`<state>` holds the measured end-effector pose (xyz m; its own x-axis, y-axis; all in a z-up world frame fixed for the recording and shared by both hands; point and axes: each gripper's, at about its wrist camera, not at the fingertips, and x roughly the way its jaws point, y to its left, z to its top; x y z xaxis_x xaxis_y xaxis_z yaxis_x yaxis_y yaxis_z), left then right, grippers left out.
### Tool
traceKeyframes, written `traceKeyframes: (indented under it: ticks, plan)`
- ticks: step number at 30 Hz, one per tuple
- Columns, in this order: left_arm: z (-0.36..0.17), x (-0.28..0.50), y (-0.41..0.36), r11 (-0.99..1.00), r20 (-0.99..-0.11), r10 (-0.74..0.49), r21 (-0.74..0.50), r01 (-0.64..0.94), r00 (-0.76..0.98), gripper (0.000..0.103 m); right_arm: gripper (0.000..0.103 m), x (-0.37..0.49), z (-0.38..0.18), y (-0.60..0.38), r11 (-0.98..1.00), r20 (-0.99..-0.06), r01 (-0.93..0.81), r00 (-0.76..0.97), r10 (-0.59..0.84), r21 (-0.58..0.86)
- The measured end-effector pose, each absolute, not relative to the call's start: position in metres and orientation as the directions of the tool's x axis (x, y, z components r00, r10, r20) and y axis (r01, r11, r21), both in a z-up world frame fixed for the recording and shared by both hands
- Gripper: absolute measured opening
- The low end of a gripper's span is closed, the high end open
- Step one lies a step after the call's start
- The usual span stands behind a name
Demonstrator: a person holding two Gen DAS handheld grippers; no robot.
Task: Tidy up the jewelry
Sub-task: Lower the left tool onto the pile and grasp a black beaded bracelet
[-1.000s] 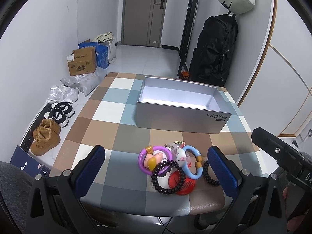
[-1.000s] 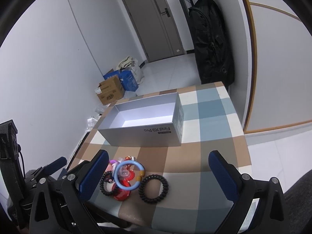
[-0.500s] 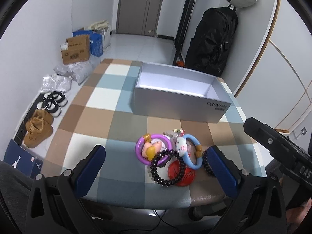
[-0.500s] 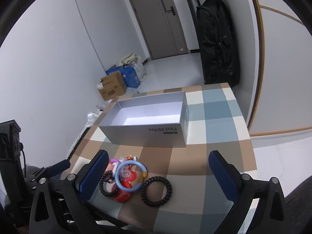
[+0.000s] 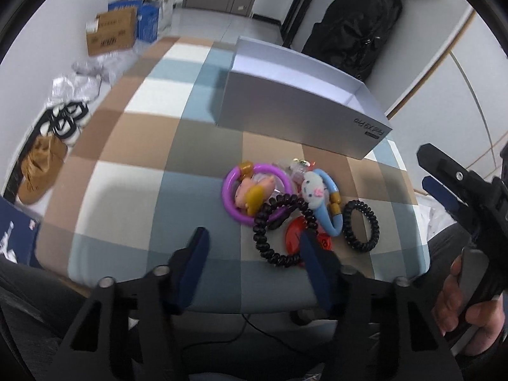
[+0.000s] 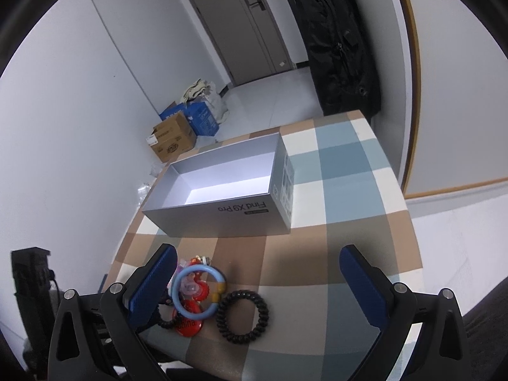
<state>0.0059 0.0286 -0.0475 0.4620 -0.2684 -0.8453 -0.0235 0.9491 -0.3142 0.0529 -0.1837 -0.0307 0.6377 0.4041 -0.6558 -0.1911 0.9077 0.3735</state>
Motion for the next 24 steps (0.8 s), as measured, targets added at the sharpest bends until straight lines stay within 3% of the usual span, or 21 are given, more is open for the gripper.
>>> traceKeyframes:
  ticks: [2,4,7,24]
  plan:
    - [-0.050,0.008,0.030,0.937,-0.842,-0.296,-0.348,-0.035,0.451,0.038,0.103,0.054,-0.031,-0.183,0.906,-0.657,-0.192,0.634,0.408,0.377]
    - [-0.050,0.009,0.030,0.928,-0.834,-0.318,-0.372,-0.034,0.451,0.023,0.103,0.054,-0.031,-0.183,0.905,-0.657,-0.196,0.632,0.412,0.378]
    - [-0.050,0.010,0.029,0.917,-0.828,-0.343,-0.398,-0.034,0.444,0.009,0.103,0.054,-0.032,-0.184,0.904,-0.657,-0.197,0.631,0.413,0.379]
    - [-0.032,0.003,0.038,0.915,-0.787,-0.332,-0.403,-0.027,0.520,0.006,0.103,0.052,-0.035,-0.185,0.903,-0.676,-0.186,0.609,0.415,0.387]
